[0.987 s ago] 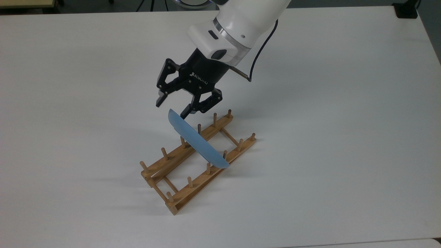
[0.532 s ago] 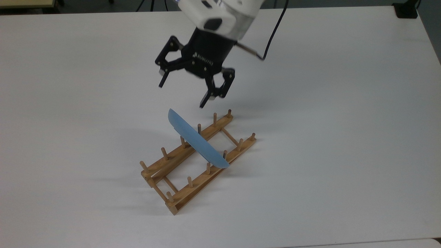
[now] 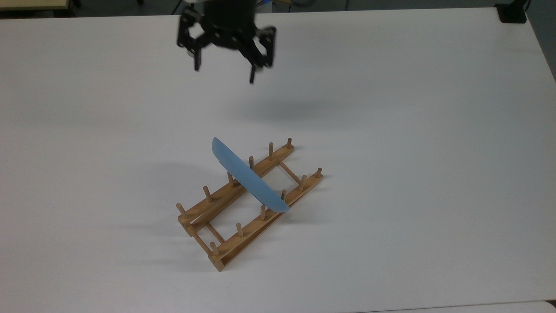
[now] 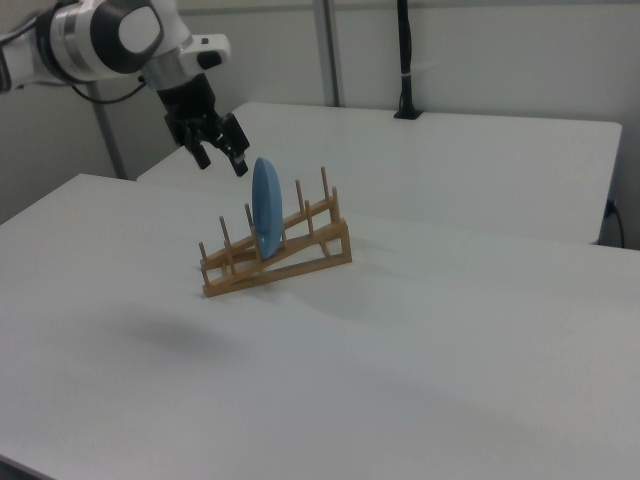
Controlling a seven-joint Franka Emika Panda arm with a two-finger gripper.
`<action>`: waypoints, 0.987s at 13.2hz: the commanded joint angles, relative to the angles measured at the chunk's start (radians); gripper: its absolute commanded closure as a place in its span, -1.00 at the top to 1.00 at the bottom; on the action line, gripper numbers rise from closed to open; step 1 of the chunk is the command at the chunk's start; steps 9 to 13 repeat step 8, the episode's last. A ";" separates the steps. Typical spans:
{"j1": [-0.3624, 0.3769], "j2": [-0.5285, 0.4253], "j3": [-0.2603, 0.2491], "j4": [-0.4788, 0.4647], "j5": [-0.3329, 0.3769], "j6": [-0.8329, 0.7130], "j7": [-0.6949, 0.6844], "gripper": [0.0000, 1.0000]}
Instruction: Place plate in plate rack
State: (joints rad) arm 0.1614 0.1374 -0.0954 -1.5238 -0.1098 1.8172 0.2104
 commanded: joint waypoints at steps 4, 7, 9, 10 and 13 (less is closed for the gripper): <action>-0.137 -0.162 0.014 -0.111 0.122 -0.225 -0.215 1.00; -0.146 -0.163 0.014 -0.113 0.116 -0.229 -0.215 1.00; -0.145 -0.165 0.014 -0.114 0.116 -0.231 -0.215 1.00; -0.145 -0.165 0.014 -0.114 0.116 -0.231 -0.215 1.00; -0.145 -0.165 0.014 -0.114 0.116 -0.231 -0.215 1.00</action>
